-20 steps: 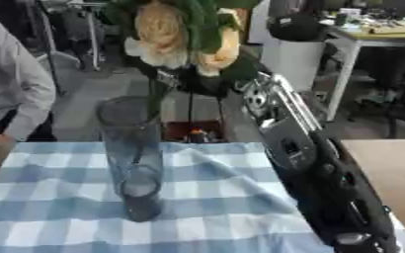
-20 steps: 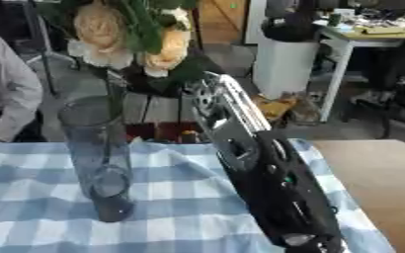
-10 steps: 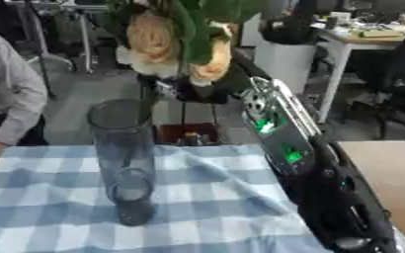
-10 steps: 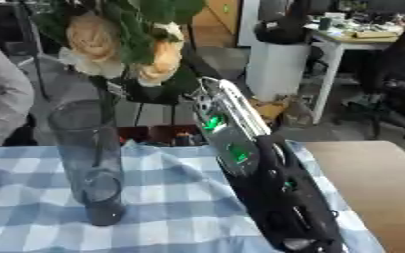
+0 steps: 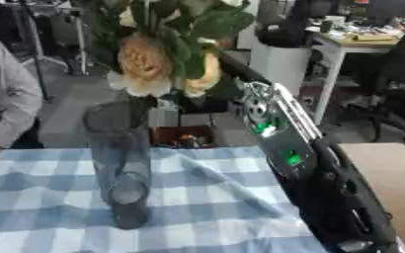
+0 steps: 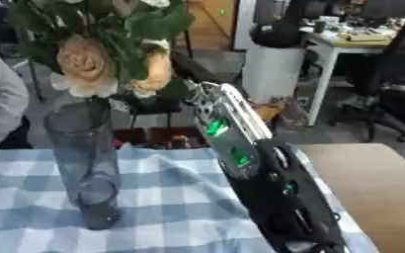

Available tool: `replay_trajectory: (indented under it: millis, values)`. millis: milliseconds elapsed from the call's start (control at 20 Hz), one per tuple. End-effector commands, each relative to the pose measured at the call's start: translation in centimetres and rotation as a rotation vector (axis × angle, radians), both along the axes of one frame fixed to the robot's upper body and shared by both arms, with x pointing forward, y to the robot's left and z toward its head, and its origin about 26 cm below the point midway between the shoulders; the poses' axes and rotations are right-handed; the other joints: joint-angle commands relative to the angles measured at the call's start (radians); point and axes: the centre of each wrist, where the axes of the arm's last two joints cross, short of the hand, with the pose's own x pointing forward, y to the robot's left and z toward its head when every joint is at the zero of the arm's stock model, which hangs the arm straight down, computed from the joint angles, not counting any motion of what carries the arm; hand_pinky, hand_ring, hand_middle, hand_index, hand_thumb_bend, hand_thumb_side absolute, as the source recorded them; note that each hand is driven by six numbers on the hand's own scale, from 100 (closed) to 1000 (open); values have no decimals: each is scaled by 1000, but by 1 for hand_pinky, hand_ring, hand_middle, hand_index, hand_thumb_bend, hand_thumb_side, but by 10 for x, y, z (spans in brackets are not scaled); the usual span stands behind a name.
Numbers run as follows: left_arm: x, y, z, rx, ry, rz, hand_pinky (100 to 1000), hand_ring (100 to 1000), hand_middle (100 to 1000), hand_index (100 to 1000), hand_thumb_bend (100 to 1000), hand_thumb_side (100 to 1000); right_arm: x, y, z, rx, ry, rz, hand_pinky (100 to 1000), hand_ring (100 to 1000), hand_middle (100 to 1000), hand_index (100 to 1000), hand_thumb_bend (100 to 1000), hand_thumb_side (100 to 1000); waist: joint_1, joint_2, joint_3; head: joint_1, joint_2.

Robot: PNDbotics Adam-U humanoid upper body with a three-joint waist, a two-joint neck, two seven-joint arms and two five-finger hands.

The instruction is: Arrange flowers into the vase.

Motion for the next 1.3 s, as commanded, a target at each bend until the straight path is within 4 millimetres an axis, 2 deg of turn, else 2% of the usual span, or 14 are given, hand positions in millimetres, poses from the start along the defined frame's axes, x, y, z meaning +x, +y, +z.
replay_trajectory:
  millis: [50, 1300]
  values:
    - [-5, 4, 10, 17, -38, 15, 723, 976, 896, 1000, 100, 1000, -9, -8, 13, -18, -42, -30, 1000, 1000, 943, 955, 678, 804, 3, -31, -2, -4, -15]
    - [-5, 6, 9, 16, -34, 23, 724, 975, 896, 1000, 100, 1000, -2, -26, 2, -55, 22, -120, 1000, 1000, 943, 956, 686, 798, 10, -37, -15, -14, -31]
